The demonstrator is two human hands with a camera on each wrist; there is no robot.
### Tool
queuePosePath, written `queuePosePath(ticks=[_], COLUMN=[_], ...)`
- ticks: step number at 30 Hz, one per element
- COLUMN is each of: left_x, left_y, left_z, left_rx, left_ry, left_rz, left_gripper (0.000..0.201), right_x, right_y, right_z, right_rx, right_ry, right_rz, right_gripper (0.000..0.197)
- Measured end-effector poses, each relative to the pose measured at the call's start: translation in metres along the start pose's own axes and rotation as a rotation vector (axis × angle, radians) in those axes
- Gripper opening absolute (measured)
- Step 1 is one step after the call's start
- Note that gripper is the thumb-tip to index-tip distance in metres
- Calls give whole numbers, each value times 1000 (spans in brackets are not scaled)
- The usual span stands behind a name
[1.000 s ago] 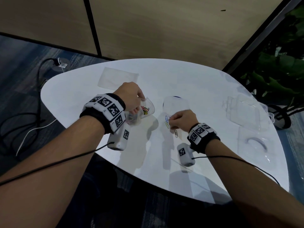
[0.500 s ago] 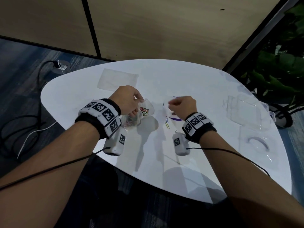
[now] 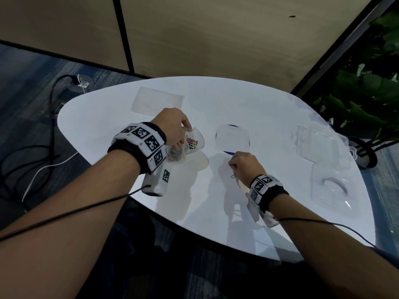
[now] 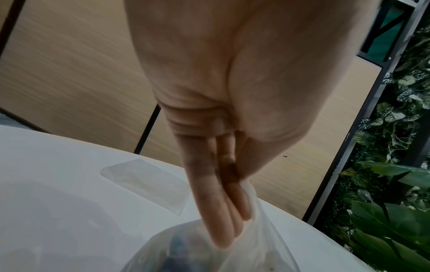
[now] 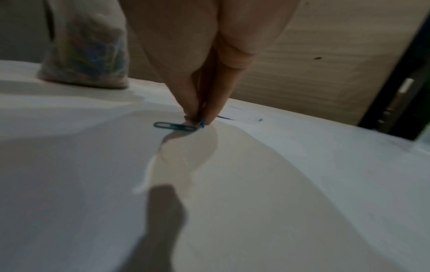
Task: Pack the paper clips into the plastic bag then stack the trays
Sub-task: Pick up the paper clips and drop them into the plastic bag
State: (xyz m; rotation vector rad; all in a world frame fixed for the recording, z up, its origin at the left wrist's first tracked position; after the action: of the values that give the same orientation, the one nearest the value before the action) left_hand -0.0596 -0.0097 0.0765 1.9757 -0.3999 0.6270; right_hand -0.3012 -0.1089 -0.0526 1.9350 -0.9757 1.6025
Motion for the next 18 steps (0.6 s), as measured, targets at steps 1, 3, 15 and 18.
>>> queuePosePath(ticks=[1,3,15,18], left_x=[0,0,-1,-1], left_y=[0,1,9,10], left_z=[-1,-2,-6,-7], left_rx=[-1,7,53,56], left_ry=[-3,-9,-41,-40], left_rz=[4,-2,-10,-2], left_gripper=[21,21,25,24], right_x=[4,8,-3,-13], right_y=[4,13,-3,-8], right_z=[-2,-8,-59,-59], right_rx=[-52,-128,101,81], right_ry=[9,60,9,109], right_rz=[47,173,101,85], right_gripper=[10,11,12,15])
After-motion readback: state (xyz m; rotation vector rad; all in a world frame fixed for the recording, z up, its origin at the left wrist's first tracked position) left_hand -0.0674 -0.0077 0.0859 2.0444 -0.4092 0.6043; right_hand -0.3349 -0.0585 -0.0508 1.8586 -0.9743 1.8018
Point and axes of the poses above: each hand's wrist, its own z-axis towards the middle knuckle, its own x-axis out of the back of the hand, y = z × x, the point moved 3 cm from there along z, towards the middle knuckle, and after that the axes turned 2 degrees about -x, right-handed, at the moved point
